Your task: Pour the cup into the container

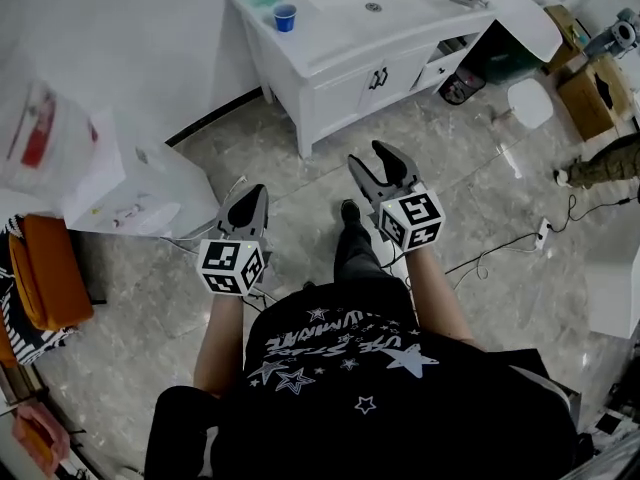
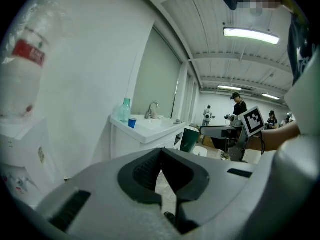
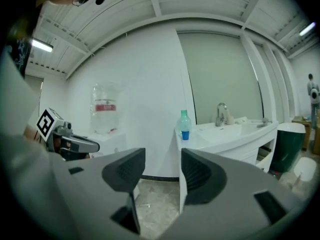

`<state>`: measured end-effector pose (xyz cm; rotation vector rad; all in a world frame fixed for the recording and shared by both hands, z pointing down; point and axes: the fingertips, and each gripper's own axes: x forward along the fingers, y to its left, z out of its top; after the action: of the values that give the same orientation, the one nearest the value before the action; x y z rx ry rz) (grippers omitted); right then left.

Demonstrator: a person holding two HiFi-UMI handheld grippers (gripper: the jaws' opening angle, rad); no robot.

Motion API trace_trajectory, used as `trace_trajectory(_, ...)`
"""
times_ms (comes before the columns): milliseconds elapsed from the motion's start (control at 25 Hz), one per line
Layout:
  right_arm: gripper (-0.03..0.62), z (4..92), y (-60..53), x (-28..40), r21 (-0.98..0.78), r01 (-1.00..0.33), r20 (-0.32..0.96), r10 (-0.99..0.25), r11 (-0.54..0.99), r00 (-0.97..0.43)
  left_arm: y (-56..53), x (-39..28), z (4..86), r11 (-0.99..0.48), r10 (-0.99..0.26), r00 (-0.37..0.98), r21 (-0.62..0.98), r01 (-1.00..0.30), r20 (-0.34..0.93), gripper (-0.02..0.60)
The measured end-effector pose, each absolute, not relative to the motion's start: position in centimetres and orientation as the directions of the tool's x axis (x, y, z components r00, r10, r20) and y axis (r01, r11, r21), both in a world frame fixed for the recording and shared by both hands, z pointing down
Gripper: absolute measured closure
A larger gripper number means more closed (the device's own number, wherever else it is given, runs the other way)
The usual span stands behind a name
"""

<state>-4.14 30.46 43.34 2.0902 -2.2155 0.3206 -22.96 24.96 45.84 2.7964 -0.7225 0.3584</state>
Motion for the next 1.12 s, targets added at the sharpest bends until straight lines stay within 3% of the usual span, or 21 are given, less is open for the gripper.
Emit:
trace_trajectory(480,0.273,43.7,16.3,3.3,-0.117,-0.964,0.210,-0.943,0.239,-0.259,14.9,-16.0,45.1,-0.759,-0.579,0.756,0.138,-0.637,0.303,0.571)
trace_trajectory(840,0.255,43.3,8.9,10.3,-0.134,-0.931,0.204,-0.910,0.339,-0.361,9.1,-10.2,44.4,-0.683,-0.670,0.680,0.112,-0.722,0.298,0.571)
trace_trajectory(1120,0.226,44.4,6.0,12.0,-0.154,-0.901,0.234,-0.871,0.406,-0.432,7.7,-8.7,44.5,-0.626,-0.717,0.622,0.101,-0.773,0.315,0.571)
